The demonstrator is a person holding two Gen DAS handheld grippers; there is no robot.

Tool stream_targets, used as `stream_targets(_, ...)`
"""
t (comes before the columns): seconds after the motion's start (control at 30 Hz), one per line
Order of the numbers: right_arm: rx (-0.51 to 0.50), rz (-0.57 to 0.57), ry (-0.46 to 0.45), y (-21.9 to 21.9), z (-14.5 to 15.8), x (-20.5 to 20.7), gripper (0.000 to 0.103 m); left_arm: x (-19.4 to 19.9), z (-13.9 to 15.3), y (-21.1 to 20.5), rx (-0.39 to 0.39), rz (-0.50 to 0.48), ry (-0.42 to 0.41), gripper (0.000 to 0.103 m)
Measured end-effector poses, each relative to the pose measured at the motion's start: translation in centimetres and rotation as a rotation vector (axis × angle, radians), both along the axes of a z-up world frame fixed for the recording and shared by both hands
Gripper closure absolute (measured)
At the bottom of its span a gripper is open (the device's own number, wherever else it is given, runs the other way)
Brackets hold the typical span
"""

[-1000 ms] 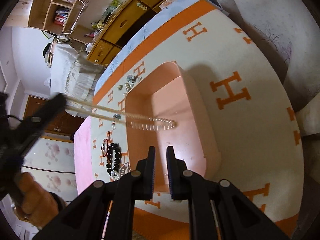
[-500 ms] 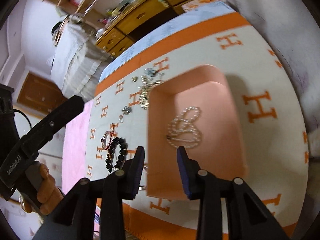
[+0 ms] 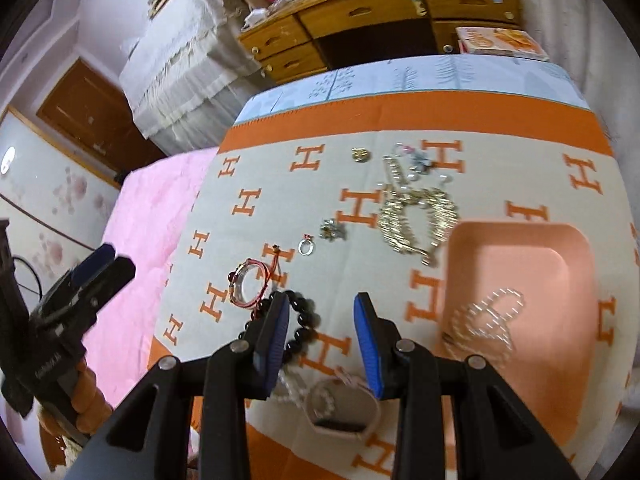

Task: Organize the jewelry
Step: 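Grasp the red string bracelet with the left tool while the right tool grasps the black bead bracelet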

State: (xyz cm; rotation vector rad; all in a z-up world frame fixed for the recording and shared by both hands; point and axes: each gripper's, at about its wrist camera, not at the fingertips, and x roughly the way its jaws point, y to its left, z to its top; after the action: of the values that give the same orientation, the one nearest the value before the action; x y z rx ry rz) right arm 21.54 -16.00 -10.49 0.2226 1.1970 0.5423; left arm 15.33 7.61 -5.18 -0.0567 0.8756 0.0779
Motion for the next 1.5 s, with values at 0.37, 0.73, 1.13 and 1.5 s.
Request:
stream_targets(0.37, -0.105, 0.107, 0.041, 5.7, -3.1, -0.6, 0.069, 1.3, -8.3, 3.0, -0.015, 0.017, 0.178, 0.028)
stream_targets(0.73, -0.34, 0.214, -0.04, 9.5, -6.7, -2.5, 0.069, 2.0, -11.0, 3.8, -0.051, 0.032, 0.226, 0.032)
stream_targets(1.13, -0.366, 0.259, -0.127, 8.4, -6.6, -3.5, 0.083, 4.2, -13.1, 2.1, -0.038, -0.022, 0.282, 0.036)
stream_targets(1.5, -0.399, 0.262, -0.148, 9.4, -6.7, -3.6, 0.083, 4.9, -13.4, 0.7, -0.014, -0.07, 0.299, 0.084)
